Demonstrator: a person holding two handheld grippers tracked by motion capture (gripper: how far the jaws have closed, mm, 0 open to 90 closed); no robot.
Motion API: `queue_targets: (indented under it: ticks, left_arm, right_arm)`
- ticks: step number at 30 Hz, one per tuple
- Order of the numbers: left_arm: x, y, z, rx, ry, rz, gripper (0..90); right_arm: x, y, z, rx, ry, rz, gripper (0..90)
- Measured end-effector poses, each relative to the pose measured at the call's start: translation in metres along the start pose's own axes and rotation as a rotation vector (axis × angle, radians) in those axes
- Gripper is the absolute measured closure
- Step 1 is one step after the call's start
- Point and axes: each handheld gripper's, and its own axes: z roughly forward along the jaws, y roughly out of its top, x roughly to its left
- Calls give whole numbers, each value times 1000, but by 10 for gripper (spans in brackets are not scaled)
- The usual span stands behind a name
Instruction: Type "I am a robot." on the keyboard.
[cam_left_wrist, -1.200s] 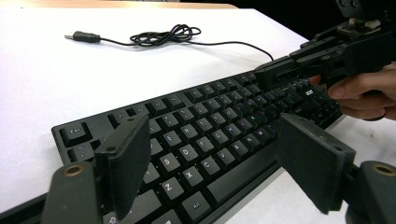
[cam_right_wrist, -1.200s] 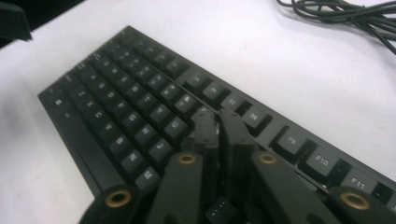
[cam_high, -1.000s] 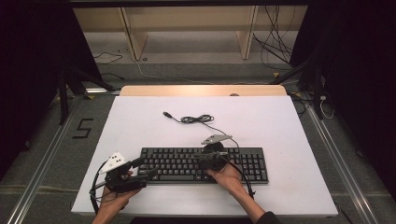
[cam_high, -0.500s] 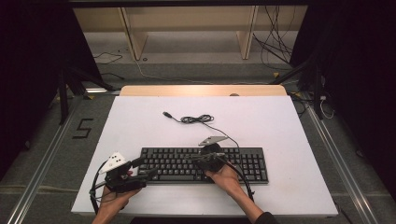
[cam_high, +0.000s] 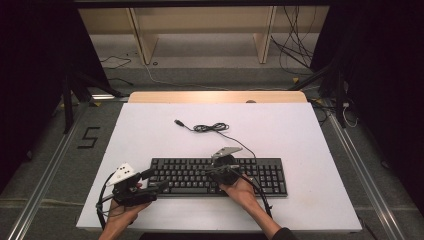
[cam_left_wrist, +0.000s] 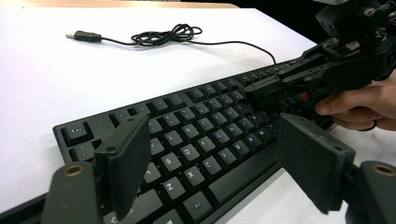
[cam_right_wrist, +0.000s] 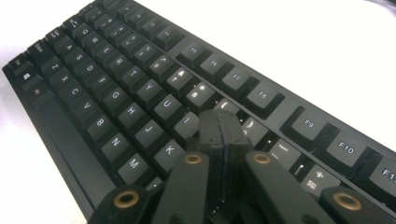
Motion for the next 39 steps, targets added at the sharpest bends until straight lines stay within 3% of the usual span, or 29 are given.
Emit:
queue_targets:
  ticks: [5,12,16,18,19,23,30,35,39]
  left_arm:
    - [1,0,1,7,5,-4,263]
    - [0,0,4,25,16,-2,277]
    - [1,3,8,44,24,-1,302]
    - [1,4,9,47,28,-7,313]
    - [2,6,11,54,30,-4,334]
    - [2,9,17,71,27,-13,377]
    - [0,16,32,126,17,13,528]
    - [-2,20,47,159,-2,33,693]
    - [-7,23,61,196,-3,71,807]
  right_arm:
    - [-2,0,-6,-34,25,38,864]
    - [-1,-1,-18,-84,63,38,768]
    - [1,-4,-27,-95,95,32,631]
    - [2,-4,-29,-96,102,31,610]
    - [3,-6,-32,-105,113,21,536]
    - [5,-8,-37,-114,121,18,495]
    - [4,-15,-49,-133,126,17,446]
    - [3,-21,-55,-140,125,20,424]
    - [4,-24,-57,-141,131,20,405]
